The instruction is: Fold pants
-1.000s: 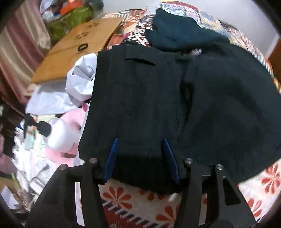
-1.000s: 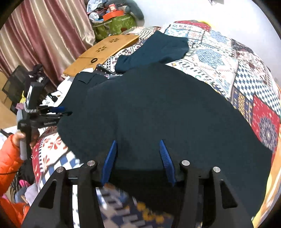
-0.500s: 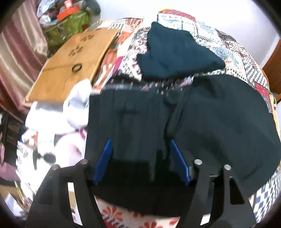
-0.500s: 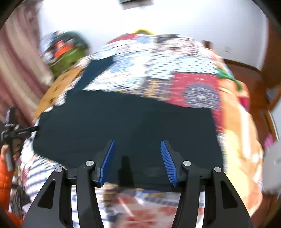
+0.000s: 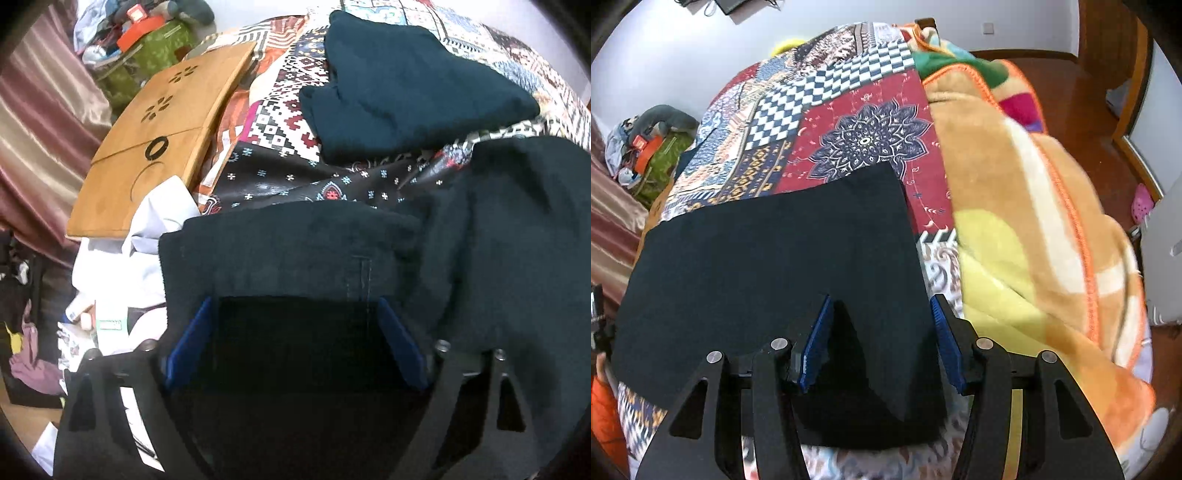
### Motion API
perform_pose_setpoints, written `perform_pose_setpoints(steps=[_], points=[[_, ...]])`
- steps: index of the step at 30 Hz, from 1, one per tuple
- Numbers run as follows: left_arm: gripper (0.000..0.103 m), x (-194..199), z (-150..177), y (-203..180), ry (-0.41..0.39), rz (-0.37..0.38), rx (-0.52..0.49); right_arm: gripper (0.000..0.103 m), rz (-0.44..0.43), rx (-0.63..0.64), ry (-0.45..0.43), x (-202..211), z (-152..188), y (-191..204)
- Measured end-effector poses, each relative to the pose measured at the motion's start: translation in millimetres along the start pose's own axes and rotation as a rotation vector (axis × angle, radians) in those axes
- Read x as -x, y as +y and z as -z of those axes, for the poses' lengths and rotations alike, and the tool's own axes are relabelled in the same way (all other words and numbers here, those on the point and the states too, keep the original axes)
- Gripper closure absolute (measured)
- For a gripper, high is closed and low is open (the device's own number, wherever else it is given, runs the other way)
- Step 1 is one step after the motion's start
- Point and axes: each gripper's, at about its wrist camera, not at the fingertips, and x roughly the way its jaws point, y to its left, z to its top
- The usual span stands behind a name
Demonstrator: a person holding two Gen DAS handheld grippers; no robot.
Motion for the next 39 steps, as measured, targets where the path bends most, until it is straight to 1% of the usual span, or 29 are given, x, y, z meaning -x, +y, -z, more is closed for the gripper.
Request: perform_pose_setpoints(steps=[4,6,7,8,9,11,14,15,17,18,20,21,23,24,25,26,27,28,29,30,31,33,35,36,37,39], points=[[0.008,-2.6,-0.3,-4.4,-0.004,-0.014,-0.007,0.049,-0.019,0.022,0.012,-16.5,-8.7,6.4],[0.007,-3.8,-0.7,-3.8,-0.005,-0.014,0.0,0.053,-0.02,0.026,0.012,-21.3,-9.8,7.1],[0.006,-3.9,-0.4,-3.5,-0.007,-0.014,0.002,0.058,-0.007,0.042,0.008,-21.4,-7.9,9.1],[0.006,-4.2,-0.6,-3.5,-0.008,-0.015,0.004,0.067,0.007,0.06,0.0,-20.2,-6.4,11.4],[0.006,-4.0,-0.5,-3.5,-0.009,-0.016,0.007,0.071,0.021,0.077,-0.015,-17.3,-3.8,13.4],[0.006,-3.3,-0.7,-3.6,-0.008,-0.018,0.009,0.08,0.017,0.08,-0.032,-15.7,-4.6,12.3],[0.006,-1.4,-1.7,-3.4,-0.002,-0.021,0.012,0.087,0.036,0.104,-0.075,-6.9,-0.3,16.6],[0.007,0.0,-3.5,-1.8,0.004,-0.022,0.015,0.088,0.045,0.114,-0.083,-5.7,-0.1,19.2],[0.011,6.9,-7.3,2.8,0.002,-0.008,0.03,0.089,0.082,0.152,-0.117,2.2,-0.2,25.3],[0.013,14.2,-11.0,6.3,-0.012,0.006,0.043,0.089,0.105,0.175,-0.147,9.8,-1.7,27.8],[0.013,25.7,-17.4,13.4,-0.051,0.026,0.066,0.089,0.122,0.19,-0.181,19.3,-5.8,29.3],[0.013,27.4,-21.9,17.0,-0.064,0.016,0.078,0.089,0.134,0.201,-0.198,22.4,-11.1,31.5],[0.014,14.7,-27.3,21.0,-0.025,-0.023,0.088,0.089,0.162,0.217,-0.2,25.0,-14.3,29.0],[0.015,-0.7,-28.1,20.7,0.008,-0.059,0.068,0.089,0.173,0.221,-0.189,22.6,-14.3,27.2],[0.013,-12.8,-27.1,22.7,0.029,-0.062,0.062,0.089,0.185,0.225,-0.175,17.4,-13.9,25.7],[0.01,-22.7,-25.1,27.9,0.043,-0.024,0.087,0.089,0.186,0.227,-0.156,10.8,-12.7,23.4],[0.004,-30.5,-24.0,37.4,0.062,0.015,0.148,0.089,0.186,0.227,-0.138,5.3,-10.5,21.8],[0.001,-33.2,-23.5,45.2,0.072,0.035,0.197,0.089,0.191,0.23,-0.11,-2.3,-6.3,20.4],[0.001,-34.4,-21.9,51.5,0.074,0.058,0.232,0.089,0.199,0.235,-0.099,-4.7,-0.1,23.3],[0.001,-34.8,-20.6,54.7,0.072,0.075,0.244,0.089,0.207,0.241,-0.094,-8.0,3.9,24.3],[0.001,-34.7,-19.5,54.9,0.068,0.078,0.239,0.089,0.212,0.239,-0.1,-8.7,6.5,24.1],[0.001,-30.4,-19.9,50.2,0.055,0.054,0.204,0.087,0.206,0.217,-0.09,-5.9,5.0,21.6],[0.006,-17.4,-22.4,41.4,0.029,0.031,0.148,0.08,0.197,0.187,-0.069,-2.2,-1.2,17.9],[0.011,-11.1,-23.1,38.1,0.022,0.034,0.131,0.078,0.203,0.185,-0.061,1.0,-3.4,17.4],[0.012,-2.5,-23.9,34.7,0.015,0.046,0.116,0.074,0.224,0.188,-0.063,8.1,-5.0,16.9],[0.012,22.1,-24.7,26.0,-0.025,0.08,0.088,0.072,0.27,0.199,-0.085,25.9,-5.0,18.9]])
